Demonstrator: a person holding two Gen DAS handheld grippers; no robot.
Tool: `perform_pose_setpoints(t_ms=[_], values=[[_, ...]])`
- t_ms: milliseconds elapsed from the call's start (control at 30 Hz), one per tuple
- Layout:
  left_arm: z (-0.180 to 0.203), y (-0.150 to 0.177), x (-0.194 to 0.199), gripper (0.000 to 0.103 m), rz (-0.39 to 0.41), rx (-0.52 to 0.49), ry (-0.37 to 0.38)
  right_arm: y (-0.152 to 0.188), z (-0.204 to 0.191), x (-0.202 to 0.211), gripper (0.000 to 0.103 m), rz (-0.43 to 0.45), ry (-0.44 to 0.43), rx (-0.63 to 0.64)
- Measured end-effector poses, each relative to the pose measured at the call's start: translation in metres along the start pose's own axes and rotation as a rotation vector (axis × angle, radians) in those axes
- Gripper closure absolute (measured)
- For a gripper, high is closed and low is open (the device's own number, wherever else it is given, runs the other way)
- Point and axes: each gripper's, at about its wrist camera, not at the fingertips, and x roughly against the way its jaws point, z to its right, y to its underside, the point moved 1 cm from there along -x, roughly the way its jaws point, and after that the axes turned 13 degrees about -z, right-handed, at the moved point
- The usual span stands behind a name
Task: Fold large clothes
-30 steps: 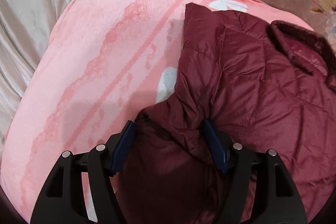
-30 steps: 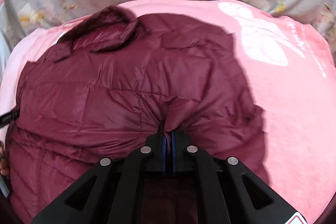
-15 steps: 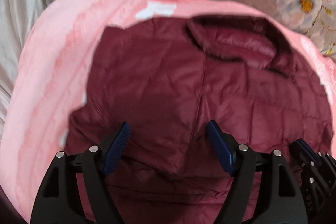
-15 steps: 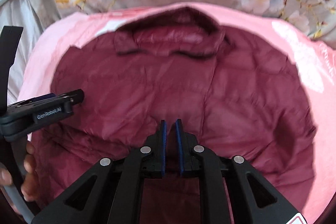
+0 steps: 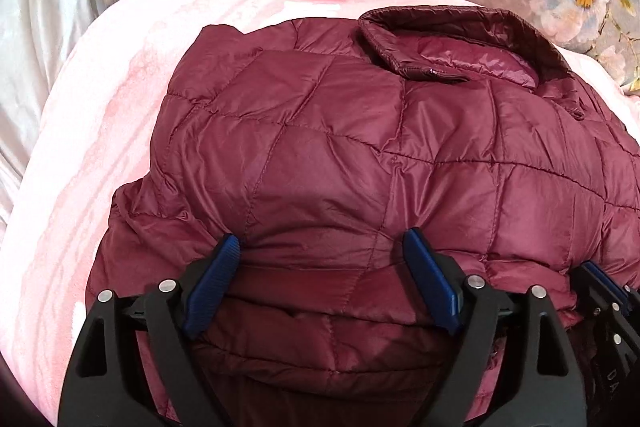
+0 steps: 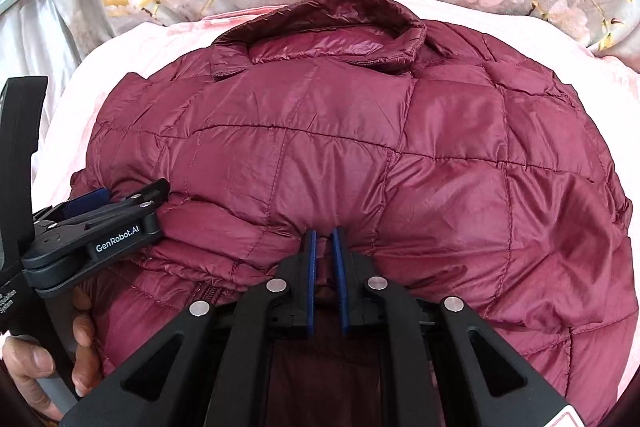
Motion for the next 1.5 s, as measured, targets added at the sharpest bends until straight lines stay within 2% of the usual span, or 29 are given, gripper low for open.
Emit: perform_pose_setpoints(t_ms=[600, 733, 833, 900, 933, 1000, 1033, 1100, 1167, 1233, 1300, 1367, 1400, 1433, 1467, 1500], values=[[0.001, -0.001, -0.001, 0.018, 0.002, 0.001, -0.008, 0.001, 0.001, 0.001, 0.092, 0.003, -0.015, -0.007], [-0.001, -0.001, -0.001, 0.017, 0.000, 0.005, -0.004, 0.001, 0.005, 0.001, 0.092, 0.002, -0.052, -0.024], [-0.009, -0.005, 0.001, 0.017, -0.012, 0.025, 0.055, -0.001, 0.015, 0.006, 0.089, -0.012, -0.139, -0.071], [-0.021, -0.012, 0.010, 0.019, -0.031, 0.060, 0.159, -0.008, 0.025, 0.018, 0.083, -0.022, -0.215, -0.124], [-0.029, -0.019, 0.018, 0.019, -0.035, 0.088, 0.222, -0.014, 0.031, 0.027, 0.080, 0.000, -0.247, -0.150], [-0.038, -0.039, 0.032, 0.019, -0.024, 0.120, 0.301, -0.031, 0.042, 0.042, 0.060, 0.045, -0.271, -0.198], [-0.040, -0.052, 0.037, 0.019, -0.015, 0.129, 0.325, -0.042, 0.048, 0.045, 0.056, 0.061, -0.282, -0.234], [-0.037, -0.081, 0.038, 0.019, -0.027, 0.142, 0.369, -0.062, 0.060, 0.043, 0.054, 0.074, -0.328, -0.304], [-0.031, -0.107, 0.024, 0.019, -0.081, 0.185, 0.411, -0.077, 0.072, 0.032, 0.054, 0.071, -0.377, -0.388], [-0.023, -0.123, 0.007, 0.019, -0.137, 0.198, 0.459, -0.086, 0.083, 0.016, 0.054, 0.048, -0.434, -0.479], [-0.012, -0.133, -0.009, 0.019, -0.182, 0.207, 0.478, -0.093, 0.090, 0.000, 0.054, 0.020, -0.504, -0.547], [-0.004, -0.141, -0.022, 0.019, -0.206, 0.205, 0.481, -0.102, 0.093, -0.011, 0.055, 0.008, -0.533, -0.577], [-0.002, -0.142, -0.025, 0.025, -0.214, 0.207, 0.475, -0.105, 0.091, -0.015, 0.058, 0.004, -0.535, -0.576], [0.000, -0.144, -0.030, 0.041, -0.226, 0.210, 0.466, -0.110, 0.092, -0.017, 0.061, -0.001, -0.535, -0.569], [0.003, -0.147, -0.035, 0.050, -0.240, 0.206, 0.458, -0.114, 0.087, -0.020, 0.076, -0.015, -0.516, -0.545], [0.006, -0.147, -0.041, 0.071, -0.264, 0.189, 0.447, -0.117, 0.084, -0.021, 0.093, -0.030, -0.478, -0.511]])
